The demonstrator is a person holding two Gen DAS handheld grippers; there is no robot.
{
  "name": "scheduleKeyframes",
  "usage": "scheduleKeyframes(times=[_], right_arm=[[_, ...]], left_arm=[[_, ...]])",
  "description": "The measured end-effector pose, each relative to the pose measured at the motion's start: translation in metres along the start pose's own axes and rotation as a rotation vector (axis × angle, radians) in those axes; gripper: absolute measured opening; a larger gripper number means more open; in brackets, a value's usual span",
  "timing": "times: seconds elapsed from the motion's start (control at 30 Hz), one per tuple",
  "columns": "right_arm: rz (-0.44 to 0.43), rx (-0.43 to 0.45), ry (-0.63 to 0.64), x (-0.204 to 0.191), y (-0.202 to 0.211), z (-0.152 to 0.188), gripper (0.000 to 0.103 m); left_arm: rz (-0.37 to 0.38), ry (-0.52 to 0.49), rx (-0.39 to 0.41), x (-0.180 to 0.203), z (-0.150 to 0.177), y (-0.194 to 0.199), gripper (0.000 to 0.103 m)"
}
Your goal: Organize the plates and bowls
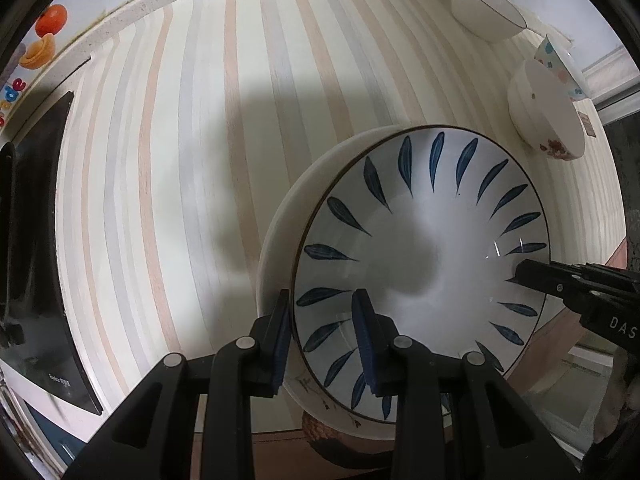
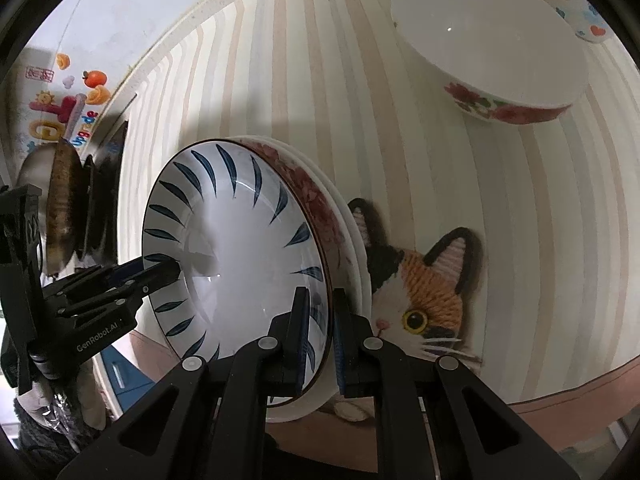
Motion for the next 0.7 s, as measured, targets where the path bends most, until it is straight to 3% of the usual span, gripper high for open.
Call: scheduleKeyframes(times=[0.43, 0.7], right_arm=[[0.028, -0.029, -0.022, -0.007, -0.001, 0.003, 0.016], [0.040, -0.021, -0.028, -0.006, 0.003, 0.006, 0.016]], left_arm=[[0.011, 0.013, -0.006, -0.011, -0.002, 0.002, 0.027], [-0.019, 0.029, 0.012, -0.011, 0.008, 0.014, 0.027]])
Point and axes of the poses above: each gripper's, at about its wrist camera, not at the fingertips, and y roughly against the way its jaws point, x to its right, z to its underside, the point moved 4 cm from there along -y, roughly the way its jaws point, and after that the axes turned 14 degrees about -y, right-handed, at the moved point
